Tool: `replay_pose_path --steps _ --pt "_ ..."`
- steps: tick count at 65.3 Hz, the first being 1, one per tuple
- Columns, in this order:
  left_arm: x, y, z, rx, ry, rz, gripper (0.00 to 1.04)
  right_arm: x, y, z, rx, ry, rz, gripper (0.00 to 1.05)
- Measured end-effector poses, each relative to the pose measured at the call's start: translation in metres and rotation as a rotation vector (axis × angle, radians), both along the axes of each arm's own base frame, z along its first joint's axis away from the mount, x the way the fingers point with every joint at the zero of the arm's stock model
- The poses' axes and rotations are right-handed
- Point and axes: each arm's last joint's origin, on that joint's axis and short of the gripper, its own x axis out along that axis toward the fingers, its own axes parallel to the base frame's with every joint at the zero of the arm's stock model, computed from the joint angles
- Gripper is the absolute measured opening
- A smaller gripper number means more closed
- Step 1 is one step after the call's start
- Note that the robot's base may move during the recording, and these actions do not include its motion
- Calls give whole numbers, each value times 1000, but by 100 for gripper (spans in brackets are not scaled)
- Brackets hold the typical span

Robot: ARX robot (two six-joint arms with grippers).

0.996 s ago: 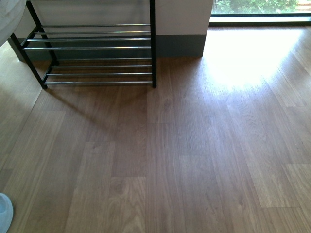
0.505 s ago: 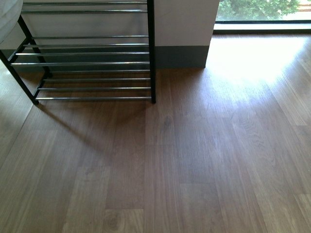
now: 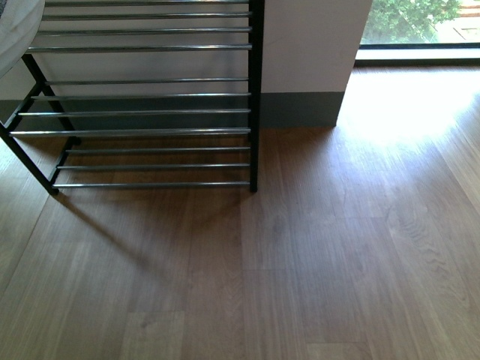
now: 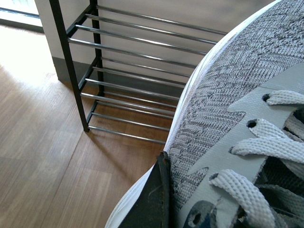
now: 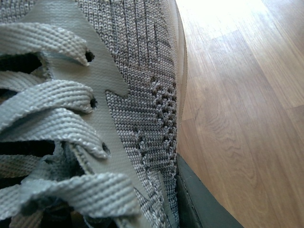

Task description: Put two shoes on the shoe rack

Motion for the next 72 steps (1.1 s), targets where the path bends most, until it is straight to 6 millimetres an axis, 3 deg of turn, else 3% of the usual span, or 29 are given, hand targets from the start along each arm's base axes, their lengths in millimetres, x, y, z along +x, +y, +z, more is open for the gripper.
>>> replay_pose_path --steps 72 --pt "0 0 -1 -4 2 -3 2 0 0 0 -2 -1 -4 4"
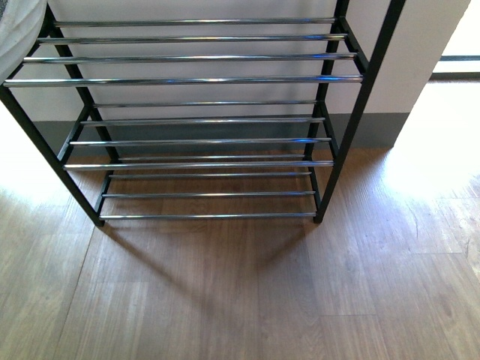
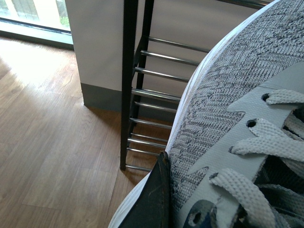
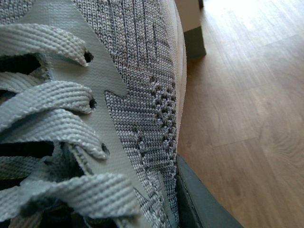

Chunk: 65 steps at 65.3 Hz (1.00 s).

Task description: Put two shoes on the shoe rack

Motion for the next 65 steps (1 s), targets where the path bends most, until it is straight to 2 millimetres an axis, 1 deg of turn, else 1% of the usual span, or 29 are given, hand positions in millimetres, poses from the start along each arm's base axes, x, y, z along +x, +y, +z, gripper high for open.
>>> replay_pose_path --steps 15,65 --pt "0 1 -1 6 2 25 2 0 2 0 9 -7 26 4" --pt "0 1 -1 2 3 13 2 0 1 0 4 -1 11 4"
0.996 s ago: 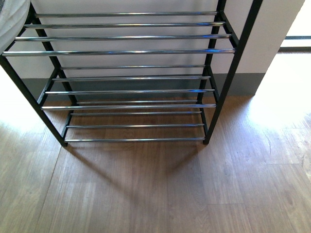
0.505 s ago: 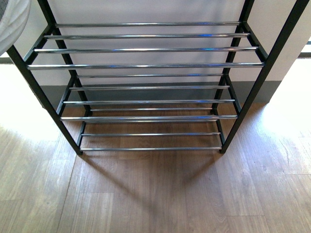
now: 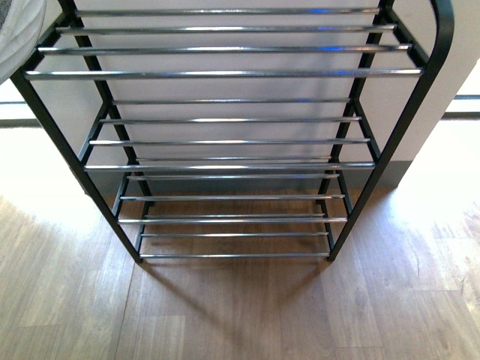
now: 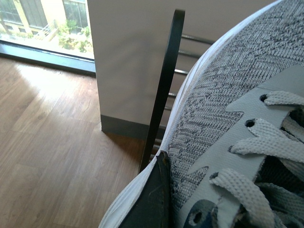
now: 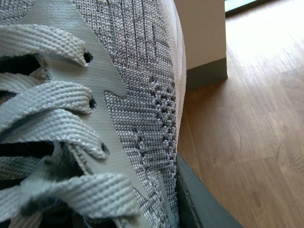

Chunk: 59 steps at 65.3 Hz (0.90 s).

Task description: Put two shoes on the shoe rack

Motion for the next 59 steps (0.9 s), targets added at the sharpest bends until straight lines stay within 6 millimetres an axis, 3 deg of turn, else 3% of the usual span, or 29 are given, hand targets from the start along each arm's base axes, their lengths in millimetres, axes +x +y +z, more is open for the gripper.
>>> replay_pose_path --steps 59 --pt "0 0 0 -1 0 0 2 0 0 0 0 -2 1 4"
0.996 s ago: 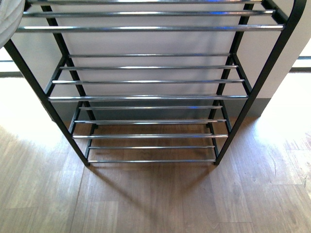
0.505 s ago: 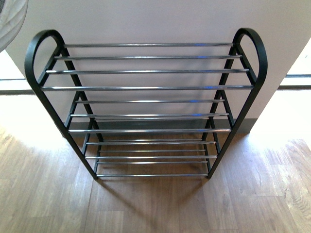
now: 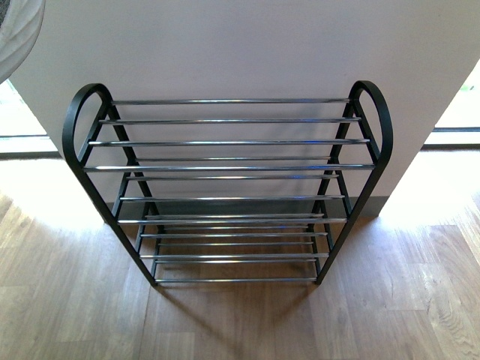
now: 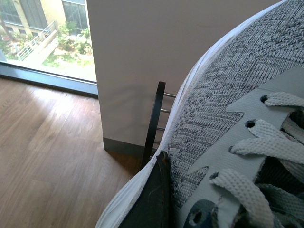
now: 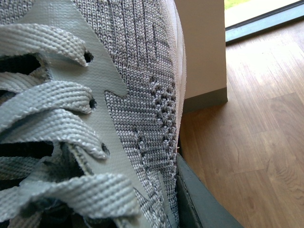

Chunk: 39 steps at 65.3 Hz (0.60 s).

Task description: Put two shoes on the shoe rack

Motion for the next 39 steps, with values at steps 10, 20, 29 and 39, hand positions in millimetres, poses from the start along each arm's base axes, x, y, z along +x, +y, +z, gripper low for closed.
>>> replay_pose_path --steps 10,20,29,39 --pt "0 0 0 0 0 0 2 0 0 -1 -16 -41 47 4" --pt "0 0 0 0 0 0 2 16 14 16 -121 -233 244 4" --pt "0 0 0 0 0 -1 2 39 34 35 -140 -195 283 4" --pt "0 0 0 1 0 4 2 66 63 51 -154 -115 343 4"
